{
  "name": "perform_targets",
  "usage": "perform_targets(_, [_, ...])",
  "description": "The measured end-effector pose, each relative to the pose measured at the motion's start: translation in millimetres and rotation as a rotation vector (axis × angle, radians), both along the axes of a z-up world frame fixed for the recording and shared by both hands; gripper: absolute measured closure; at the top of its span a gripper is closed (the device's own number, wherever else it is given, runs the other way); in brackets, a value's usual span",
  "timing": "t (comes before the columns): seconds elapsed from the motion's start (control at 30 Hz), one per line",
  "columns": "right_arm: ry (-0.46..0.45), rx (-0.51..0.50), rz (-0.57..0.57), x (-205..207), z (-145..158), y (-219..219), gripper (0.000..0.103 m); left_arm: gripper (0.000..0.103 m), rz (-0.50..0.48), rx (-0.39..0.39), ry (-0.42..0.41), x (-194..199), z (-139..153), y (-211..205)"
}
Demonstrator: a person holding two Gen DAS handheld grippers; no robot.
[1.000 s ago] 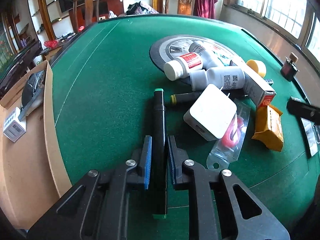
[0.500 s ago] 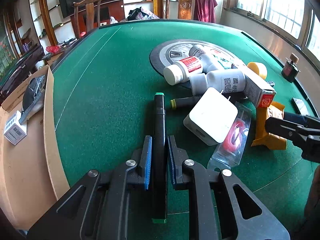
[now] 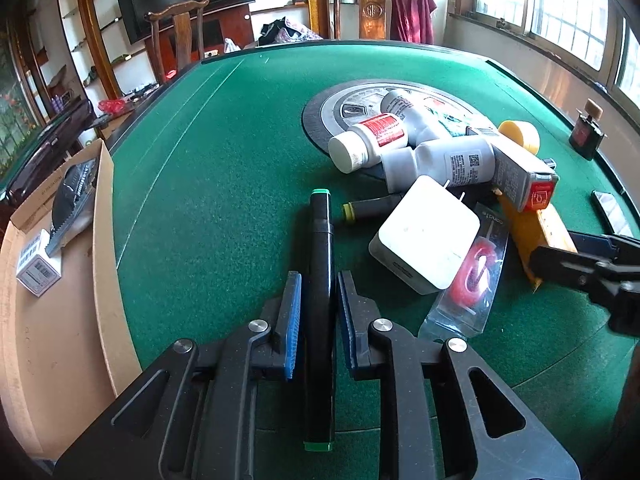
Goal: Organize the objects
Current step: 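Grasp the yellow packet with the right gripper while the left holds the marker, then lift and carry the marker and yellow packet toward the cardboard box with both grippers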
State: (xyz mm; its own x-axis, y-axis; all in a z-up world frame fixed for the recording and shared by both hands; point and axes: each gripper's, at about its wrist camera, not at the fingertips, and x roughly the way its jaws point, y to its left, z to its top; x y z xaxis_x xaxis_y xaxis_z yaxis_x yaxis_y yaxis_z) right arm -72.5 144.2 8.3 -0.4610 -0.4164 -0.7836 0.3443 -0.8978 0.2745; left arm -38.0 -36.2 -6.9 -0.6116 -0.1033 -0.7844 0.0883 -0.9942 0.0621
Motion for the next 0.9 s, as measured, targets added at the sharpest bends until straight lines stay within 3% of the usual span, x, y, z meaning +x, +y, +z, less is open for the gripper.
perform_targets(0.13, [0.039, 0.033, -0.007, 2, -2, -1, 0.054, 0.085, 0.002, 0.026, 0.004, 0, -1, -4])
perform_targets(0.3, [0.063, 0.042, -0.007, 6, 1, 2, 0.059, 0.089, -0.002, 0.085, 0.009, 1, 1, -10])
perform_targets(0.67, [0.134, 0.009, -0.098, 5, 18, 23, 0.059, 0.089, -0.016, 0.127, 0.040, 8, 11, -8])
perform_targets(0.9, [0.254, -0.046, -0.111, 18, 40, 29, 0.059, 0.089, -0.026, 0.146, 0.067, 15, 23, -8])
